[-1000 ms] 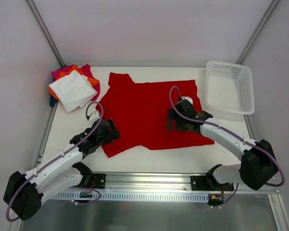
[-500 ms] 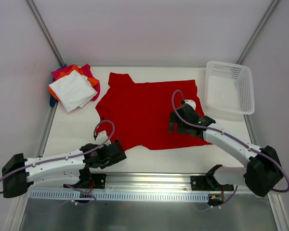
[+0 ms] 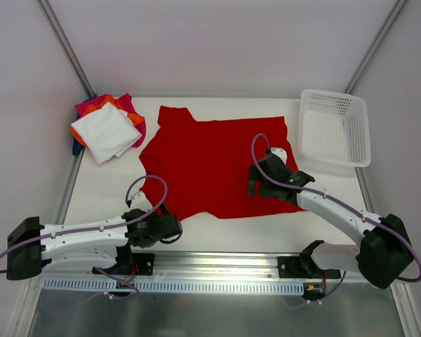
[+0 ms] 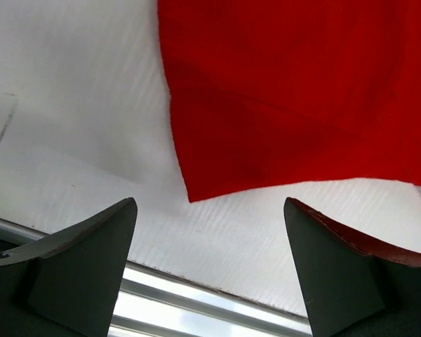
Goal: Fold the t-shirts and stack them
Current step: Fold the tshirt
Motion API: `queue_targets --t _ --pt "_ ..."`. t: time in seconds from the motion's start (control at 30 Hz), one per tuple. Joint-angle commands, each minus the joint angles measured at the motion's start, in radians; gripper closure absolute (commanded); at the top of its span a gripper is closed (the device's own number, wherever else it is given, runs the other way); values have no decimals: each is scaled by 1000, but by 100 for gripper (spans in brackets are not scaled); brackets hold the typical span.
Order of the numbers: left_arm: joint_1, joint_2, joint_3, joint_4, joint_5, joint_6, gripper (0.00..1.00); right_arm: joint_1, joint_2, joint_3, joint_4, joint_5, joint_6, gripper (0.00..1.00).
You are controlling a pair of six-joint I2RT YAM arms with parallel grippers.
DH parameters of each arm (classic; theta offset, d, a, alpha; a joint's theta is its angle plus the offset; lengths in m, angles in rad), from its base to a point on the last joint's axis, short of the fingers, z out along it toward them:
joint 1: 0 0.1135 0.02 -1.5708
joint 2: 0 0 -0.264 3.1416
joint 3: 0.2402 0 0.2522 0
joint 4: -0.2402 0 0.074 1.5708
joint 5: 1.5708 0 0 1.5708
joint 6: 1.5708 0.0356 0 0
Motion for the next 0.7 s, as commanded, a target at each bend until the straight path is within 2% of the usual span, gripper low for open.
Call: queue_targets --t 0.0,0.2,0.33,0.37,0.43,0.47,0.63,0.67 --pt "-9 32 -16 -60 -70 -68 14 7 3 -1 6 16 15 0" --pt "-9 114 -8 -32 -73 -85 18 7 26 1 10 20 13 1" --pt "-9 144 -17 34 -83 -59 30 5 44 3 19 12 15 0" --pt "-9 145 -17 49 -87 -56 39 7 47 3 19 12 15 1" --pt "-9 141 -26 63 -96 -51 45 7 60 9 19 13 13 1" --pt "-9 134 -31 69 -97 -51 51 7 63 10 19 13 12 1" --pt "-7 131 -46 112 -108 -24 56 7 86 21 20 12 10 1" --pt "-7 143 -42 115 -110 -19 64 7 90 25 20 10 10 1"
